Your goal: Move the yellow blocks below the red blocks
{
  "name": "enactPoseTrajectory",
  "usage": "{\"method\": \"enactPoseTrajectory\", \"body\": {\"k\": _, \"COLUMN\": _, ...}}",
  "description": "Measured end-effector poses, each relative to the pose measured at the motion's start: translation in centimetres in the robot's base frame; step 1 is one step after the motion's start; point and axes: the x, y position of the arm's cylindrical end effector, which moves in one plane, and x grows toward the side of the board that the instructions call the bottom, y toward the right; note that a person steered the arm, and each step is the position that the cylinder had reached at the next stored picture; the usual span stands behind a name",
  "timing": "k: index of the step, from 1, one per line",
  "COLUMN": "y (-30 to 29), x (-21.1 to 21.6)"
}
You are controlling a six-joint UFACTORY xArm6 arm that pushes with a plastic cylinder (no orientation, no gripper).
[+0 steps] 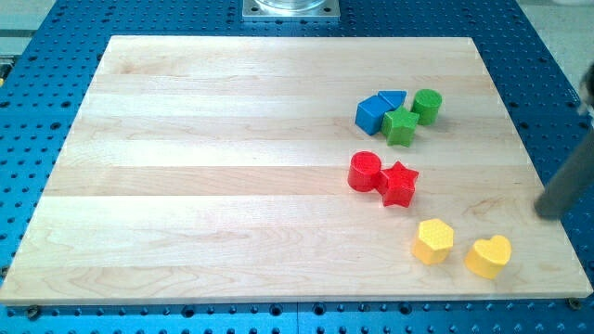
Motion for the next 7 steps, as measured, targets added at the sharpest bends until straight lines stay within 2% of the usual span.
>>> {"method": "enactPoseTrajectory", "body": {"k": 1, "y": 0.0, "x": 3.1}}
{"method": "enactPoseTrajectory", "body": {"k": 2, "y": -0.9, "x": 3.8}}
{"method": "enactPoseTrajectory", "body": {"k": 5, "y": -8.7, "x": 4.2}}
{"method": "enactPoseTrajectory", "body": {"k": 7, "y": -6.2, "x": 5.0}}
